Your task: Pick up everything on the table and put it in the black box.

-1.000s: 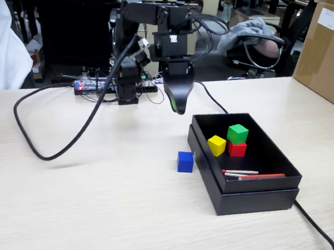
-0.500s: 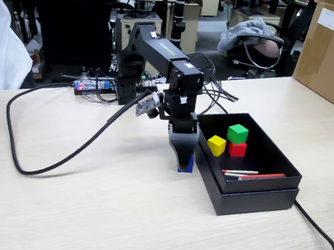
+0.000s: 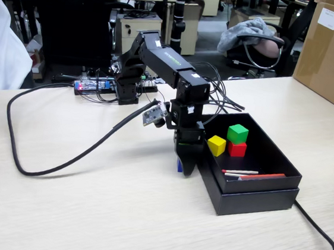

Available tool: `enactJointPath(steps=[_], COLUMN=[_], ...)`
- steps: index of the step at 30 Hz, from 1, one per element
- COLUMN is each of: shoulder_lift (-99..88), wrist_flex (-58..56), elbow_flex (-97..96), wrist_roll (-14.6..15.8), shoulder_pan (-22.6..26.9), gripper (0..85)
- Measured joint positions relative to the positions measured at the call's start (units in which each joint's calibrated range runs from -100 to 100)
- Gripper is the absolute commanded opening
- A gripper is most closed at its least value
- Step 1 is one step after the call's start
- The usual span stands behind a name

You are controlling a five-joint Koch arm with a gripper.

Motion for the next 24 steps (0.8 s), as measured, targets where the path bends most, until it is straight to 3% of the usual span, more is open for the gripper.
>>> enactJointPath(steps=[6, 13, 24], shoulder_lift=[-5.2, -35.9, -24.1], wrist_flex=[0.0, -1.4, -1.4], elbow_flex=[-4.2, -2.3, 3.0], wrist_roll=[-0.3, -2.1, -2.3], shoulder_pan=[-0.1, 1.2, 8.4], gripper=[6.9, 7.0, 7.6])
